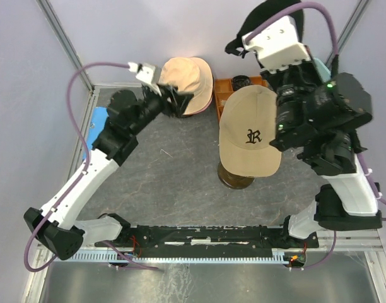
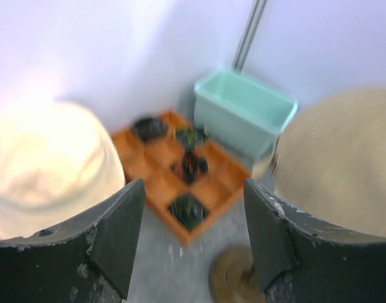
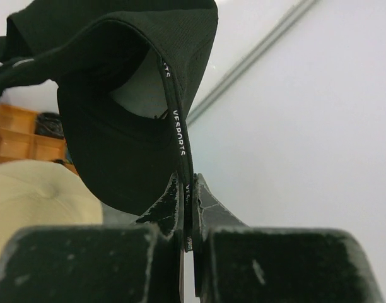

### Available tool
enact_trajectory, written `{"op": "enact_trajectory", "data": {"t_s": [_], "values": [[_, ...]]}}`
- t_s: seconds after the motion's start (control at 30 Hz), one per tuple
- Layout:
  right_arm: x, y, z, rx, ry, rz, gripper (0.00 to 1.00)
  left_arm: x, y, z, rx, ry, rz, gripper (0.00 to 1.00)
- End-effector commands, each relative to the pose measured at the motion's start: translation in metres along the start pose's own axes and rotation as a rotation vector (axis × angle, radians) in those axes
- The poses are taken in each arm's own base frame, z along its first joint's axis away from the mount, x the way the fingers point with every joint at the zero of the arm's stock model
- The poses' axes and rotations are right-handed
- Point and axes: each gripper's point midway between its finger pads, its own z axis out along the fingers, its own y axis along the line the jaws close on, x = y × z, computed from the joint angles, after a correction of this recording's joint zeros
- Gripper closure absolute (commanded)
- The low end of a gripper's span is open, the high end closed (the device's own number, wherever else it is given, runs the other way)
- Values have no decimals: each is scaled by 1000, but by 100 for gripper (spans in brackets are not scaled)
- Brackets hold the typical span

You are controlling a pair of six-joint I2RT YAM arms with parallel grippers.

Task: Stack the hats
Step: Adjust the hat.

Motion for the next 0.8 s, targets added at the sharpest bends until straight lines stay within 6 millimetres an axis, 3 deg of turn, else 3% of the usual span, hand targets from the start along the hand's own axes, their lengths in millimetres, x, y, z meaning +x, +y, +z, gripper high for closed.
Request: {"op": "enact_trajectory", "data": {"t_s": [0.0, 0.17, 0.3, 0.53, 0.77], "values": [[-34, 50, 3, -95, -120, -13, 100, -100, -12, 4, 2, -158, 109, 27], [-49, 72, 1, -140, -172, 11, 100, -167, -30, 6, 50, -267, 182, 20], [-54, 81, 1, -156, -188, 28, 100, -191, -37, 0, 61, -298, 225, 16], [-59, 89, 2, -155, -192, 25, 100, -182, -38, -13, 66, -276, 201, 4], [-61, 95, 19, -119, -179, 39, 100, -177, -22, -64, -37, -289, 353, 1]]}}
